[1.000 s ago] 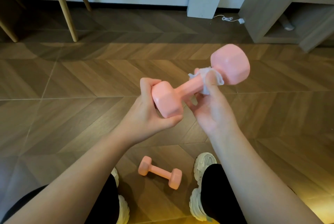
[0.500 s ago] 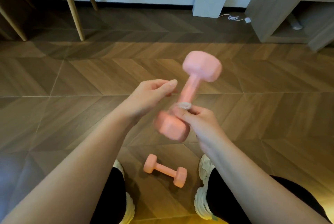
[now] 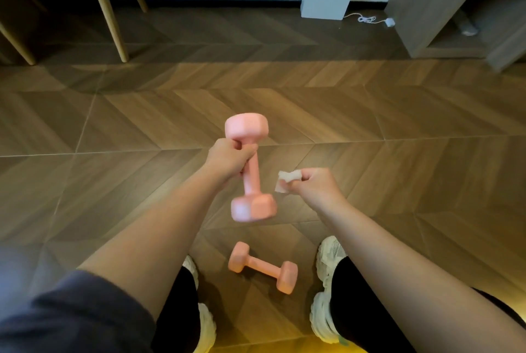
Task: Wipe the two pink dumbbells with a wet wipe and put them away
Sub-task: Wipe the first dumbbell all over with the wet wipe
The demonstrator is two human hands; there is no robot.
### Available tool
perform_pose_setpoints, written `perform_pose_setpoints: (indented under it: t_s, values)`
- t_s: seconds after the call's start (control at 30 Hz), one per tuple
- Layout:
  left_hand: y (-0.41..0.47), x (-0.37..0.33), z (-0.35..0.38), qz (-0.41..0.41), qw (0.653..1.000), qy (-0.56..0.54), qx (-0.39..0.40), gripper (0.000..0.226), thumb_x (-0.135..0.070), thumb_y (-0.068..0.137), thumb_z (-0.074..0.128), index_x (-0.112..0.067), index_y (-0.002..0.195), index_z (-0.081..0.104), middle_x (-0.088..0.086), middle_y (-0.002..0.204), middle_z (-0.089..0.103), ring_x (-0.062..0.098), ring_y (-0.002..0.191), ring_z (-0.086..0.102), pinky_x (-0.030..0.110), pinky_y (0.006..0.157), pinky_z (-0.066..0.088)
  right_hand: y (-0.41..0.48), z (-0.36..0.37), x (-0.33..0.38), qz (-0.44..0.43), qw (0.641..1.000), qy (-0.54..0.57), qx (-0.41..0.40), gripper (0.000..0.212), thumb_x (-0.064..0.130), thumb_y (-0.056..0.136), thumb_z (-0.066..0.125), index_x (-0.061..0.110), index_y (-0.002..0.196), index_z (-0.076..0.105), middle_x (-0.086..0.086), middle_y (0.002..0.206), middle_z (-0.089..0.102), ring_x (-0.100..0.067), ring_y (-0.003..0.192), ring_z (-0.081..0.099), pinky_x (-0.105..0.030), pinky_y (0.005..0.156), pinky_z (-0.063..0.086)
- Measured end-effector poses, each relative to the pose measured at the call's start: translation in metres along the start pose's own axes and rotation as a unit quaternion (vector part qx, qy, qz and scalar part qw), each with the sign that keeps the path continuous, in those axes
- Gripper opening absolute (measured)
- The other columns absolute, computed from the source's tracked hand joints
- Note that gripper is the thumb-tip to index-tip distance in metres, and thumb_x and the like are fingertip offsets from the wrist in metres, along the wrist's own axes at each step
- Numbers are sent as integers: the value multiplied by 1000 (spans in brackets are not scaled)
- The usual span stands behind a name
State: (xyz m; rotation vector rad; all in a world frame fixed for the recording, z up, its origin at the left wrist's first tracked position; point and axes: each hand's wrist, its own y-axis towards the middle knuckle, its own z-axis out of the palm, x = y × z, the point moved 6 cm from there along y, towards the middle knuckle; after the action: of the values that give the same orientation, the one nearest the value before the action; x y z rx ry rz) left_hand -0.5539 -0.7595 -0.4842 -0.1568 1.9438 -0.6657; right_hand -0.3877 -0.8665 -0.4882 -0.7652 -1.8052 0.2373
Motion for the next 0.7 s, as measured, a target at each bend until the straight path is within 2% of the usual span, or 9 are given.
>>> perform_pose_setpoints:
  t_s: [0.07,0.17,0.27,0.37,0.47,0.53,0.6,0.7]
  values:
    - [23,15,1,-21,999,32,-9,23,-24,93,65,-10,75,64,19,98,70,36,95,69,50,85,58,26,-6,-13,26,999,15,-16,18,19,84,77,22,67,71,5,74,67,-9,68,56,-22,62,40]
    - [62,47,7,-49,994,96,-8,22,-26,94,61,-8,82,66,17,99,70,33,92,69,38,79,56,70,-12,-46,85,994,52,-41,11,15,84,75,22,76,72,5,75,68,-2,63,56,-16,58,40]
    - [112,90,17,-75,990,116,-19,23,-25,92,62,-10,74,63,23,101,70,37,94,69,46,84,58,110,-11,-81,122,989,49,-60,10,13,86,74,15,78,69,4,66,62,-5,60,53,-15,51,41]
    - [159,129,28,-100,985,141,-21,25,-26,92,61,-2,91,68,26,106,69,39,96,69,48,85,58,147,-5,-112,147,986,51,-66,9,13,86,74,11,80,68,0,70,63,-7,56,56,-17,48,42]
    - [190,149,39,-114,982,149,-18,31,-25,95,59,3,107,67,25,110,67,39,100,67,48,88,56,183,8,-130,152,984,79,-45,6,6,87,71,4,82,73,-2,68,64,-9,52,56,-15,46,43]
    - [209,160,46,-120,982,142,-15,32,-22,96,58,5,112,64,25,111,66,39,103,66,49,90,55,204,15,-139,142,987,76,-30,14,2,89,67,4,75,72,4,71,66,-10,57,57,-15,48,41]
    - [224,170,50,-127,982,139,-14,31,-20,96,59,6,115,63,23,111,65,38,104,65,49,90,55,220,18,-146,139,989,50,-31,25,6,90,67,12,66,69,7,76,67,-7,59,57,-14,49,40]
    - [240,180,52,-134,978,157,-7,34,-23,96,60,5,115,64,24,113,67,39,102,66,49,89,56,237,20,-158,142,988,42,-41,13,9,91,68,14,79,68,5,75,66,-4,60,55,-15,52,41]
